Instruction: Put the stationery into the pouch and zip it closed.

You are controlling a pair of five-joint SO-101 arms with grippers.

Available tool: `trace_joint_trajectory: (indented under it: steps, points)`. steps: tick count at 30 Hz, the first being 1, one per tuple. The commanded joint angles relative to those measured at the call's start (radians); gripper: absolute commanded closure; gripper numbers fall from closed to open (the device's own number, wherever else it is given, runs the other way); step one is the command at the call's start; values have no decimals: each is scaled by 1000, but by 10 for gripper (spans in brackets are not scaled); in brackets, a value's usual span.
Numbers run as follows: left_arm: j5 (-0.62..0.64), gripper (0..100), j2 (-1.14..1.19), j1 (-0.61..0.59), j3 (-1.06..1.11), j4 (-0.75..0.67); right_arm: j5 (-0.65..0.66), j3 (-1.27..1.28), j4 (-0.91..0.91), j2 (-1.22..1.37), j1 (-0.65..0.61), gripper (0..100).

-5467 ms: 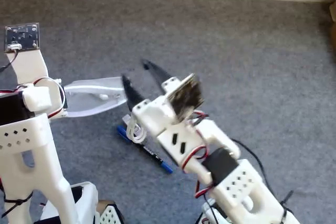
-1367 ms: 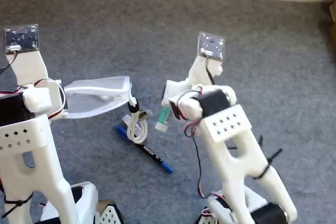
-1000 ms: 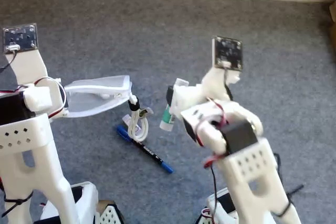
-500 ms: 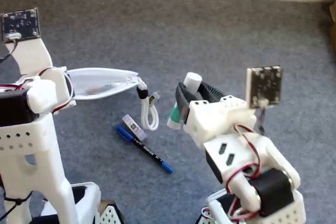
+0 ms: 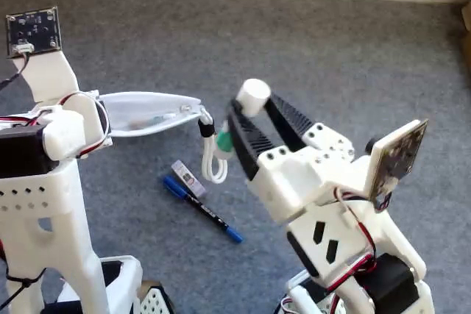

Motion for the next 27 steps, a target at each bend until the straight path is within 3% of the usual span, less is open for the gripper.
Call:
trace_joint_trajectory:
  steps: [1, 7, 16, 27]
  points:
    - [11, 993, -1, 19, -18, -15, 64, -1, -116, -5, -76, 994]
    - [11, 993, -1, 19, -18, -15, 140, 116, -357, 70, -134, 994]
    - [11, 993, -1, 19, -16, -15, 143, 334, -740, 105, -142, 994]
    - [9, 993, -1, 19, -16, -15, 143, 433, -980, 220, -142, 994]
